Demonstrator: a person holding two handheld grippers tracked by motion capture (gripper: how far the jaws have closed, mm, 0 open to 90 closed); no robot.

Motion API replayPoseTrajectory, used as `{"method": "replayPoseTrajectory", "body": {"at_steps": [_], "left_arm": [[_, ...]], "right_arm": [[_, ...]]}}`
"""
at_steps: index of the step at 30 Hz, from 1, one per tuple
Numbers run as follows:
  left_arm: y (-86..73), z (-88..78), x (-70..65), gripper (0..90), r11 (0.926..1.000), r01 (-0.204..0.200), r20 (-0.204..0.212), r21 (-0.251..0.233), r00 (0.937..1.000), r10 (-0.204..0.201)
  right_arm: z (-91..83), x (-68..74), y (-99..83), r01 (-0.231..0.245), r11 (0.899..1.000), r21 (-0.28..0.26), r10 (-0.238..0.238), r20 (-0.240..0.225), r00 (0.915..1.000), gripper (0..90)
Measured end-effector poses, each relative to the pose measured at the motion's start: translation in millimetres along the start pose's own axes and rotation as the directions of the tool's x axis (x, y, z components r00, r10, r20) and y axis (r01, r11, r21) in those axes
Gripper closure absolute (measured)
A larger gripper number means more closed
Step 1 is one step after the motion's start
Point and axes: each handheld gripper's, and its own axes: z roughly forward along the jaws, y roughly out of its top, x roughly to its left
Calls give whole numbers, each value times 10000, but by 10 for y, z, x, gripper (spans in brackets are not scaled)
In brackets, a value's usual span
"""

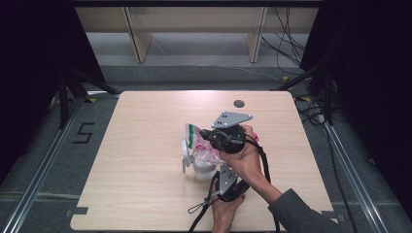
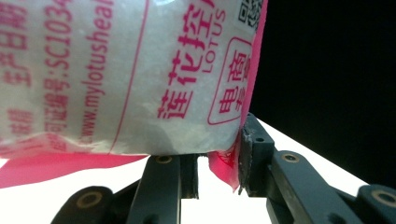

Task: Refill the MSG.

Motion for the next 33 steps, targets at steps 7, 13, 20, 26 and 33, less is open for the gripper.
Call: {"method": "replayPoseTrajectory", "body": {"at_steps": [7,13,20,26,33], "left_arm": [[2,-1,1,718,10000,10,-21,0,10000,-10],[0,4,-4,718,10000,20,85,-56,10000,-19],[2,-4,-9,718,10000,-10,-47,35,10000,10],[2,1,-6,718,10000,17,29,-20,10000,-17],[17,-39,23,718,9978,-474,-150,456,9987,481]], "right_arm": [[-4,-3,3,17,9999,107,-16,-137,9999,894],[4,15,-6,-95,9999,98,95,-51,9999,894],[-4,-2,2,-82,10000,50,82,-145,9999,894],[-6,-4,0,-173,9998,38,174,-193,9997,894],[-8,-3,8,-20,10000,35,21,-108,9999,894]]}}
